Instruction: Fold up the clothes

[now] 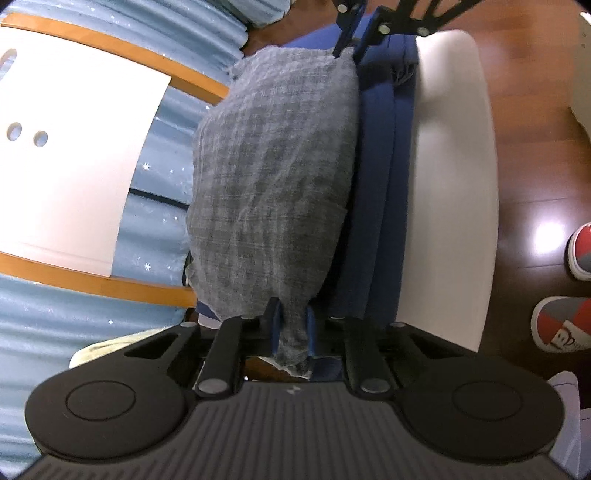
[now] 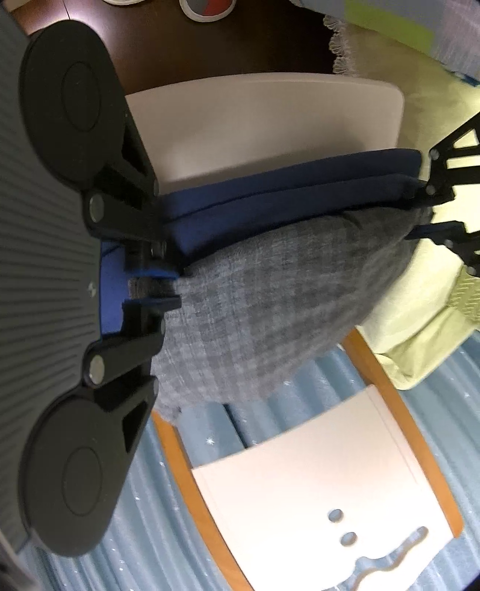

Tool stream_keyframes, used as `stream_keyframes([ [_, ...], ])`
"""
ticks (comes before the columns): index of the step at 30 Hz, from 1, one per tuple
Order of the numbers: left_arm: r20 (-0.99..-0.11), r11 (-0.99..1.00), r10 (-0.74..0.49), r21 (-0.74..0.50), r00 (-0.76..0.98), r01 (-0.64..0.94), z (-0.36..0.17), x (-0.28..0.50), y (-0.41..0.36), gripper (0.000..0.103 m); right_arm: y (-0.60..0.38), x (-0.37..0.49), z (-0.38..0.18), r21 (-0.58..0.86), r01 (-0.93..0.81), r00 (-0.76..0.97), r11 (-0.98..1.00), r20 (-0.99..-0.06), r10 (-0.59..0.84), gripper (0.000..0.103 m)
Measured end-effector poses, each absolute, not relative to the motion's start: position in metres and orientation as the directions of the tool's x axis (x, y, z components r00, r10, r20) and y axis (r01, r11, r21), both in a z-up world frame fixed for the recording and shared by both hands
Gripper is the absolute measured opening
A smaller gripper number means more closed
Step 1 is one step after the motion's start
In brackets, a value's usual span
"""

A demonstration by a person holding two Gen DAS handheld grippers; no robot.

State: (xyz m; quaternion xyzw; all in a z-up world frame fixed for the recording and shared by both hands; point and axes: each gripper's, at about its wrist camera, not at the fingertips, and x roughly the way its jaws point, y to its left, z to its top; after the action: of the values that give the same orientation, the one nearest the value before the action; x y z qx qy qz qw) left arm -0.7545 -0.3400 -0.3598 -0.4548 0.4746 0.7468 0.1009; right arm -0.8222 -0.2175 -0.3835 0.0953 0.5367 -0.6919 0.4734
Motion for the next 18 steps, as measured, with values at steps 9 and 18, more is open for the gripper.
stream_keyframes([
  [9,-0.770,-0.519,-0.322,0.631,-0.552,-0.577,-0.354,-0.732,-0.349,0.031,-0.214,-0.820,-0.401,-0.700,0.704,-0.588,0.119,-0.669,-0.455,0.012],
  [18,-0.774,-0.930,-0.190,0.340,-0.604,-0.142,-0.305,-0.779,-0.388,0.042,-0.193,-0.865,-0.332,-0.162,0.913,-0.377,-0.374,-0.685,-0.623,0.014],
])
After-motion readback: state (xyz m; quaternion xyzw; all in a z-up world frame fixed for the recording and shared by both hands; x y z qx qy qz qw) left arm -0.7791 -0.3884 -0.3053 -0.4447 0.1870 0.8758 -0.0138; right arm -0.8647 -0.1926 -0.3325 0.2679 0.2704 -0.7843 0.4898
